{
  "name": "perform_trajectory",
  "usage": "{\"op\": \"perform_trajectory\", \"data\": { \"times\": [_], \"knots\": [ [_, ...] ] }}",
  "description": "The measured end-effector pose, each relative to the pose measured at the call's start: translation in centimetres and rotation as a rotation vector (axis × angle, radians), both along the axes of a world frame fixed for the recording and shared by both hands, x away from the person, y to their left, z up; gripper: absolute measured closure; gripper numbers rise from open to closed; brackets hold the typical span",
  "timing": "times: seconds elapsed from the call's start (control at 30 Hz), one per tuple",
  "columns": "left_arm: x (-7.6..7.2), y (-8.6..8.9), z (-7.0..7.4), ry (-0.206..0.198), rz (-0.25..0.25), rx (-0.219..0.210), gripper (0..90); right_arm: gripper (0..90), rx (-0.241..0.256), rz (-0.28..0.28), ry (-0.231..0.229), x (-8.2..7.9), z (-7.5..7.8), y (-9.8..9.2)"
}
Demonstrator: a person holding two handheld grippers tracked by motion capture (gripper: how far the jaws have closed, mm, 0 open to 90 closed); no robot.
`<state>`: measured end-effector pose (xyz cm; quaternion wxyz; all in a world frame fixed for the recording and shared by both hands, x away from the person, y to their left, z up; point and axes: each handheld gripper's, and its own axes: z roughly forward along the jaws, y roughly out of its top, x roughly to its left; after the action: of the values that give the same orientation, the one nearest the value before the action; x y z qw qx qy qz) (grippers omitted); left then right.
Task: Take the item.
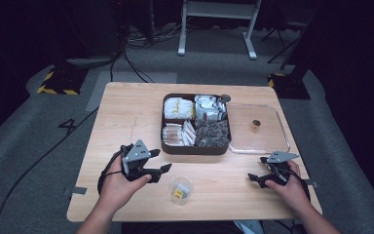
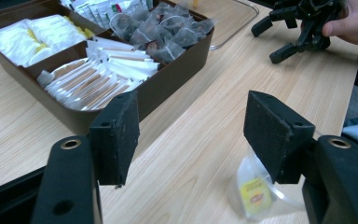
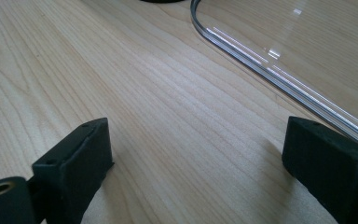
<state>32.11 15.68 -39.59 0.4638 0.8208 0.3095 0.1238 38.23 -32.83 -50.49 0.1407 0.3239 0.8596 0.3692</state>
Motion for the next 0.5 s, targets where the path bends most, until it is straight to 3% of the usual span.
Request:
{"op": "perform_trajectory", "data": {
  "times": [0.2,0.3,0.37,0.5],
  "knots": [
    [0.8,2.0,-0.1,-0.018,0.044,0.034,34.1,8.2,0.0,0.0,0.0,0.0,0.0,0.0],
    [1.3,3.1,-0.3,-0.01,0.057,0.032,32.9,8.3,0.0,0.0,0.0,0.0,0.0,0.0],
    [2.0,3.9,-0.8,0.015,0.066,0.067,31.4,8.2,0.0,0.0,0.0,0.0,0.0,0.0],
    [2.6,4.7,-1.4,0.034,0.092,0.085,30.9,8.2,0.0,0.0,-0.001,0.0,0.0,0.0]
  ]
}}
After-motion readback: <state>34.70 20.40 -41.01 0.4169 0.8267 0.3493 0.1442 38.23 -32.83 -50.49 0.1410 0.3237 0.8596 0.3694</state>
